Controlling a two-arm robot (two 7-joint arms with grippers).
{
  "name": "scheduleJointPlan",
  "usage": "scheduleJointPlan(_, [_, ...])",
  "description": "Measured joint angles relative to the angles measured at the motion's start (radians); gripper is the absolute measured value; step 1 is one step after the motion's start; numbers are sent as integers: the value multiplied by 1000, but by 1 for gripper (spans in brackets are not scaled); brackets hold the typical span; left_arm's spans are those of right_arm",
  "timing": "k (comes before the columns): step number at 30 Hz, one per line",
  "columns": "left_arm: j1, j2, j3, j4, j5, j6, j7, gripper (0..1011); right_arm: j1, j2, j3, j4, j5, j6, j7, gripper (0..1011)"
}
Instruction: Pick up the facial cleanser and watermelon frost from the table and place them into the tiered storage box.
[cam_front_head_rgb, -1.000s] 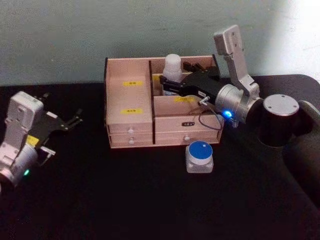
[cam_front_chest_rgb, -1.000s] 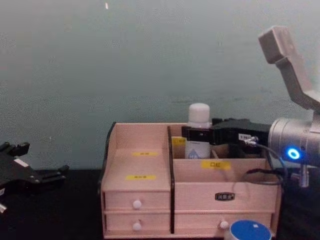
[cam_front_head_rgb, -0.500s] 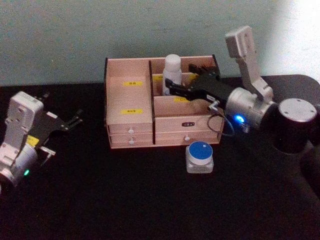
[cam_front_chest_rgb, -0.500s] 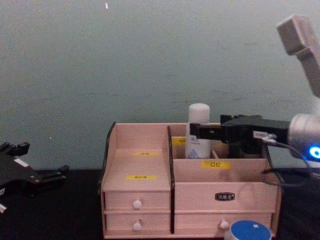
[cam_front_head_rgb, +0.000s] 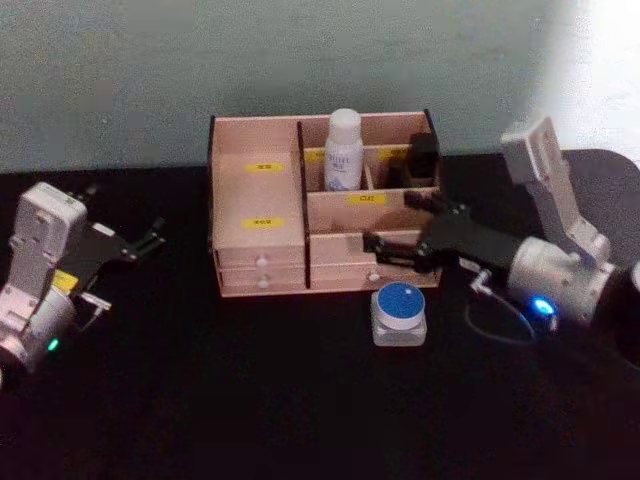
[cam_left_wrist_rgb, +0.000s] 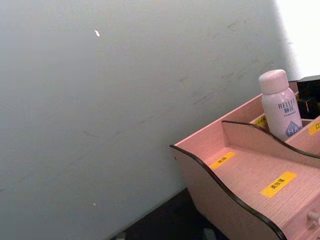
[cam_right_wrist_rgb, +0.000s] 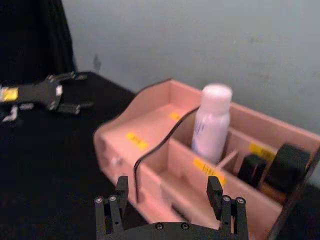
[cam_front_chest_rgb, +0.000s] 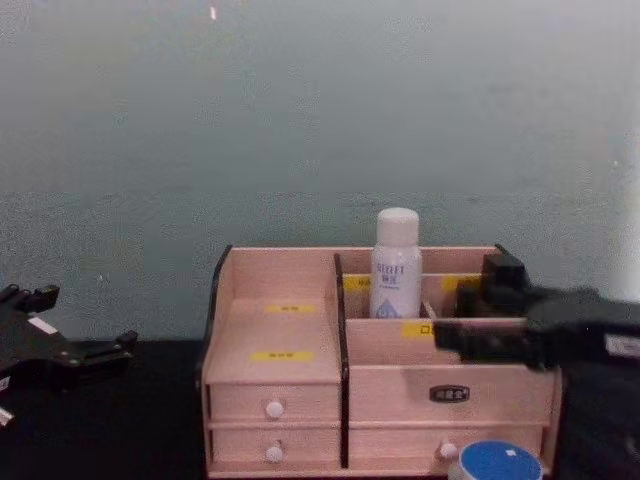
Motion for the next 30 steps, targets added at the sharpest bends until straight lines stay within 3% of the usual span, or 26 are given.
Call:
scheduleJointPlan(4, [0, 0, 0, 0, 0, 0, 0, 1001, -54, 52, -1, -47, 16, 11, 7, 1003])
scheduleJointPlan(11, [0, 0, 0, 0, 0, 0, 0, 1001, -102, 110, -11, -84, 25, 22, 9, 1002])
scheduleJointPlan(21, [0, 0, 0, 0, 0, 0, 0, 1001, -128, 149, -30, -98, 30, 37, 7, 1002])
scheduleJointPlan(30, [0, 0, 0, 0, 0, 0, 0, 1001, -124, 160, -49, -86, 25, 58, 5, 1002])
